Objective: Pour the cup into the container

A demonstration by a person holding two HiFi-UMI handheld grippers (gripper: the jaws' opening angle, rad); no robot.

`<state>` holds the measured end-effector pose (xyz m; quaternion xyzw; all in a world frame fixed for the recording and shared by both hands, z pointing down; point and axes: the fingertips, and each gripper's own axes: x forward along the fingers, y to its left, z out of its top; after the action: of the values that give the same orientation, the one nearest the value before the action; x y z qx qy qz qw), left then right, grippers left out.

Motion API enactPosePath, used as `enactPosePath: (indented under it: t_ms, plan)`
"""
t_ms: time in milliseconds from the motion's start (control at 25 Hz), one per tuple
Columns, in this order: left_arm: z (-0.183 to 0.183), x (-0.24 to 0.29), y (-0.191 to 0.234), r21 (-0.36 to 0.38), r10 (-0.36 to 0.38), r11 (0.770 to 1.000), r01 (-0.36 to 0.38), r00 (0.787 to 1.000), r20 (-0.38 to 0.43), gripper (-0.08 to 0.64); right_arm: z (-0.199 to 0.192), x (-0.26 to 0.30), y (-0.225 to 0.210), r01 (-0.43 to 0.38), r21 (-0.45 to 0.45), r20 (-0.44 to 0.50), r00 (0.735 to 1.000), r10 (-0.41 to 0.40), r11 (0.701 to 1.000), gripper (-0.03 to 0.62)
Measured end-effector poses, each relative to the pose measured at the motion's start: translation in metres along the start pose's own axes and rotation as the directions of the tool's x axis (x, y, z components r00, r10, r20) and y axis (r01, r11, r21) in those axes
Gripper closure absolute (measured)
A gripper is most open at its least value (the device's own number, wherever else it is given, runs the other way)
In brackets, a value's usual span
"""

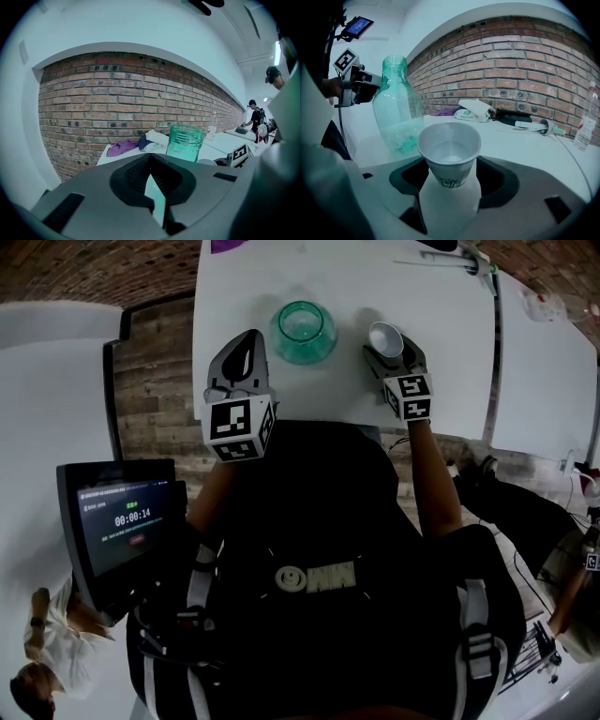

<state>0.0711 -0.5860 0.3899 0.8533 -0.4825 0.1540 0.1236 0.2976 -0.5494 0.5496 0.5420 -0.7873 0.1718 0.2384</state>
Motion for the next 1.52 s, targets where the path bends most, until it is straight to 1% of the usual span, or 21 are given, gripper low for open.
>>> enactPosePath:
  t_ms: [80, 120, 240, 400, 480, 640, 760, 840, 920, 1080, 1280, 1440, 1520]
  plan:
    - [-0.001, 0.001, -0.001, 0.006, -0.006, 1.000, 0.006, 1.000, 0.004, 0.563, 0.000, 0.001, 0.000, 0.003, -0.012, 0.007, 1.000, -0.003, 1.000, 0.278]
    - [-0.001, 0.003, -0.001, 0.008, -0.011, 1.000, 0.010, 1.000, 0.004, 0.562, 0.002, 0.002, 0.001, 0.005, -0.020, 0.011, 1.000, -0.005, 1.000, 0.305]
    - [0.004, 0.010, 0.006, 0.006, -0.027, 1.000, 0.027, 1.000, 0.000, 0.563, 0.010, 0.003, 0.003, 0.009, -0.024, 0.007, 1.000, -0.009, 1.000, 0.319]
    - [0.011, 0.020, 0.015, 0.001, -0.055, 0.998, 0.055, 0.998, -0.004, 0.563, 0.046, -0.007, 0.004, 0.007, -0.034, 0.031, 1.000, -0.006, 0.999, 0.322]
    - [0.010, 0.024, 0.012, 0.002, -0.066, 0.998, 0.066, 0.998, -0.002, 0.563, 0.067, -0.018, 0.003, -0.011, -0.076, 0.046, 0.999, 0.015, 0.997, 0.323]
    - [0.010, 0.025, 0.005, 0.012, -0.086, 0.996, 0.086, 0.996, 0.007, 0.563, 0.110, -0.043, 0.009, -0.074, -0.158, 0.054, 0.995, 0.083, 0.985, 0.323]
    - [0.011, 0.025, 0.006, 0.018, -0.093, 0.996, 0.093, 0.995, 0.019, 0.563, 0.141, -0.058, 0.020, -0.108, -0.250, 0.033, 0.992, 0.120, 0.962, 0.323]
    - [0.012, 0.023, 0.009, 0.025, -0.098, 0.995, 0.097, 0.995, 0.027, 0.563, 0.161, -0.066, 0.034, -0.130, -0.322, 0.010, 0.990, 0.141, 0.938, 0.322]
    - [0.012, 0.021, 0.012, 0.028, -0.105, 0.994, 0.104, 0.994, 0.031, 0.563, 0.179, -0.070, 0.049, -0.151, -0.396, -0.017, 0.987, 0.157, 0.906, 0.323]
    - [0.015, 0.021, 0.007, 0.024, -0.109, 0.994, 0.108, 0.993, 0.046, 0.563, 0.204, -0.070, 0.068, -0.195, -0.530, -0.069, 0.980, 0.187, 0.825, 0.323]
    - [0.018, 0.020, 0.000, 0.016, -0.112, 0.994, 0.111, 0.992, 0.053, 0.563, 0.206, -0.057, 0.084, -0.240, -0.657, -0.147, 0.971, 0.190, 0.715, 0.322]
    - [0.022, 0.021, 0.000, 0.021, -0.125, 0.992, 0.124, 0.990, 0.066, 0.563, 0.212, -0.047, 0.089, -0.251, -0.719, -0.187, 0.968, 0.168, 0.648, 0.322]
    - [0.023, 0.020, 0.000, 0.023, -0.130, 0.991, 0.128, 0.989, 0.073, 0.563, 0.214, -0.044, 0.090, -0.249, -0.754, -0.204, 0.968, 0.144, 0.608, 0.322]
